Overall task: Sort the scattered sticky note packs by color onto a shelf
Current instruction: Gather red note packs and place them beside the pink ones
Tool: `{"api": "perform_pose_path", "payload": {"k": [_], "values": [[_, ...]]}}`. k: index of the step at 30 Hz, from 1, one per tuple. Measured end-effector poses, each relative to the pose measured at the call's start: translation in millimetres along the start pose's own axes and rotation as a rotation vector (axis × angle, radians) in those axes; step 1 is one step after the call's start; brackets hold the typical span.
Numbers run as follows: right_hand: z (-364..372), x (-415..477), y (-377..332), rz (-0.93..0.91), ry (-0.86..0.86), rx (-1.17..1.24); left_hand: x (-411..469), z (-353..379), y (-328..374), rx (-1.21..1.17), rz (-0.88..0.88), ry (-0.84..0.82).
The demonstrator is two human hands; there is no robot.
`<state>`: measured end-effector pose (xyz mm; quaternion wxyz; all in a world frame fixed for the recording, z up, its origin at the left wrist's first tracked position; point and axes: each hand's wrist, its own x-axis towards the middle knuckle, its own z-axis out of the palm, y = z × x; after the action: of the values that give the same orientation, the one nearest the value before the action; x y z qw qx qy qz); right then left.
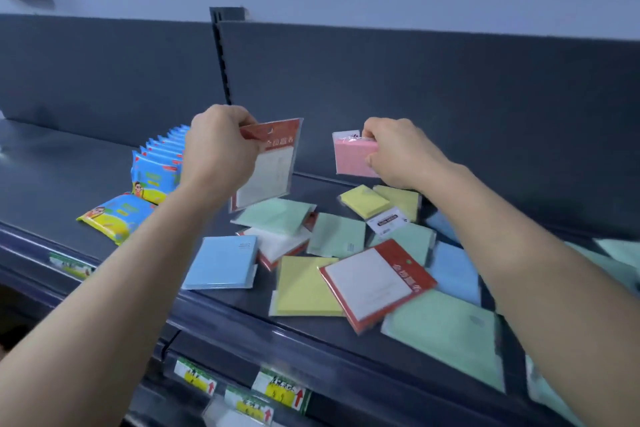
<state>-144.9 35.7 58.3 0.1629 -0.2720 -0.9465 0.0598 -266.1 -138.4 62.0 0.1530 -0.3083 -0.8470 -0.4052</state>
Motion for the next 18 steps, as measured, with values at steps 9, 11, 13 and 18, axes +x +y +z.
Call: {"api": "perform_pose_path", "payload": {"k": [9, 11, 13, 18], "values": [[-75, -132, 131, 0.276, 0.056, -0.077, -89, 70, 143, -0.215, 0.234, -0.291], [-88, -161, 159, 0.352, 0.073, -0.102, -109, 84, 173, -0.267, 0.273, -0.35], [-99, -191, 185, 0.435, 0.09, -0.125, -129, 97, 202, -0.317, 0.315, -0.406], [-131, -269, 236, 0.647, 0.135, -0.218, -176, 121, 267, -0.435, 0.454, -0.551]]}}
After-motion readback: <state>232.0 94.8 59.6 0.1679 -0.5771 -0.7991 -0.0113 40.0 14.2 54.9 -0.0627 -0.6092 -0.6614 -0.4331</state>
